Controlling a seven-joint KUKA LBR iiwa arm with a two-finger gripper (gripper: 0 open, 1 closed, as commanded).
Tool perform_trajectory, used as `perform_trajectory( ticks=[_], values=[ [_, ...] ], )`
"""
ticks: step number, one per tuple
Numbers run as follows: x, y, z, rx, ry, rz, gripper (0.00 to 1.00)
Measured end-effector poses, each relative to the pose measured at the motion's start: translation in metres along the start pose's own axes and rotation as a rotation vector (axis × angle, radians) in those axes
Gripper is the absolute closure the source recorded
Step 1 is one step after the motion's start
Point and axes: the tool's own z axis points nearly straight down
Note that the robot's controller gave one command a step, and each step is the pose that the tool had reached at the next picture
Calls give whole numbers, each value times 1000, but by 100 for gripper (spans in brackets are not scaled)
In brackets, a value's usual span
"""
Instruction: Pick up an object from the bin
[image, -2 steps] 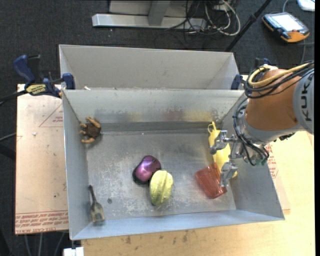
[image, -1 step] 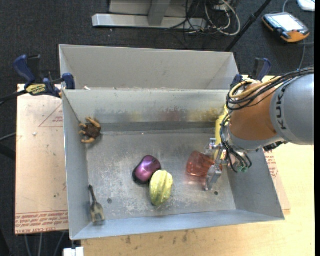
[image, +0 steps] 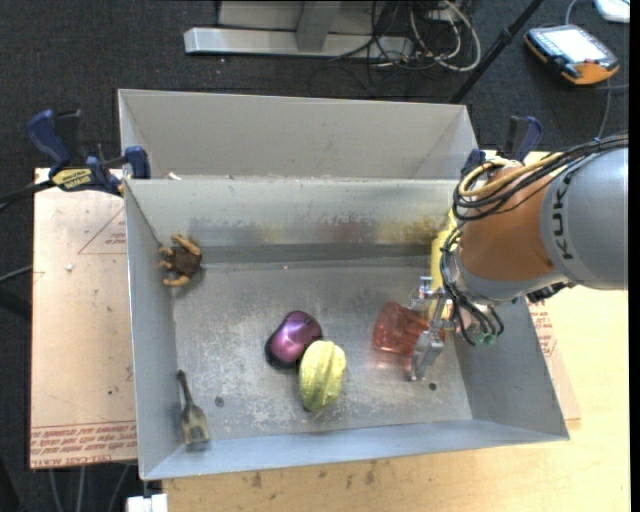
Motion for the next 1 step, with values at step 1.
perform_trajectory(
  ticks=[1],
  values=[
    [7, -9, -125, 1, -1, -71, 100]
  ],
)
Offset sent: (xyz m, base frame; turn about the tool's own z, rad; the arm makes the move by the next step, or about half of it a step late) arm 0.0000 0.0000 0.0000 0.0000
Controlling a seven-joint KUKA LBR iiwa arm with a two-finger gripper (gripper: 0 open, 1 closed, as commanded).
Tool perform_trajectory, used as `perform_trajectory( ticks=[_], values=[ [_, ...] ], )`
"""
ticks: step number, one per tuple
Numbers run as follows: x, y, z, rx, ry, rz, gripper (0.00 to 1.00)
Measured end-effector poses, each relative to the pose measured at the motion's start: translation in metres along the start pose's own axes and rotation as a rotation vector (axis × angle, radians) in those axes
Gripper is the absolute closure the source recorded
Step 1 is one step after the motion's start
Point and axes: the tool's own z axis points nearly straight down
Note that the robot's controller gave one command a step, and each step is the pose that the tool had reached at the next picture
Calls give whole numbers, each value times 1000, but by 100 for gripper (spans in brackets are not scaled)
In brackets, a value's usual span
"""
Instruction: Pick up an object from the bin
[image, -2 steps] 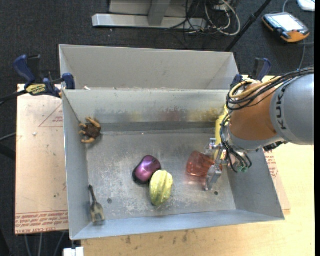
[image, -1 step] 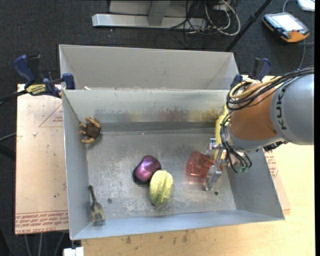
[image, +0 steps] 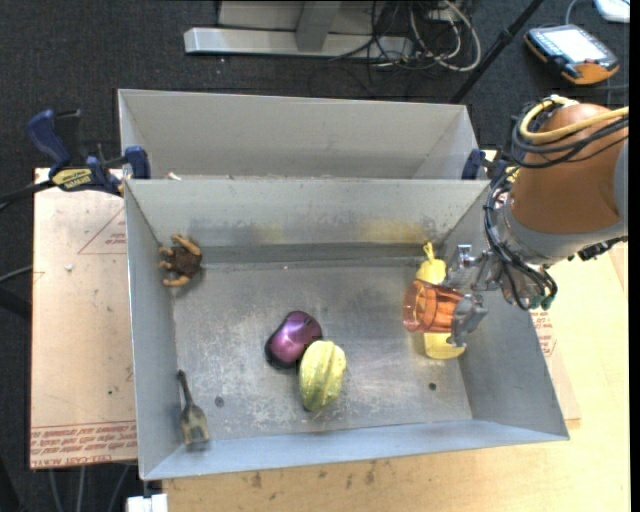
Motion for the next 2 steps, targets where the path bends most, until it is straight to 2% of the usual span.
perform_trajectory(
  ticks=[1, 2],
  values=[
    [0, 0, 0, 0, 0, 0, 100],
    [-1, -3, -10, -1, 4, 131, 100]
  ],
)
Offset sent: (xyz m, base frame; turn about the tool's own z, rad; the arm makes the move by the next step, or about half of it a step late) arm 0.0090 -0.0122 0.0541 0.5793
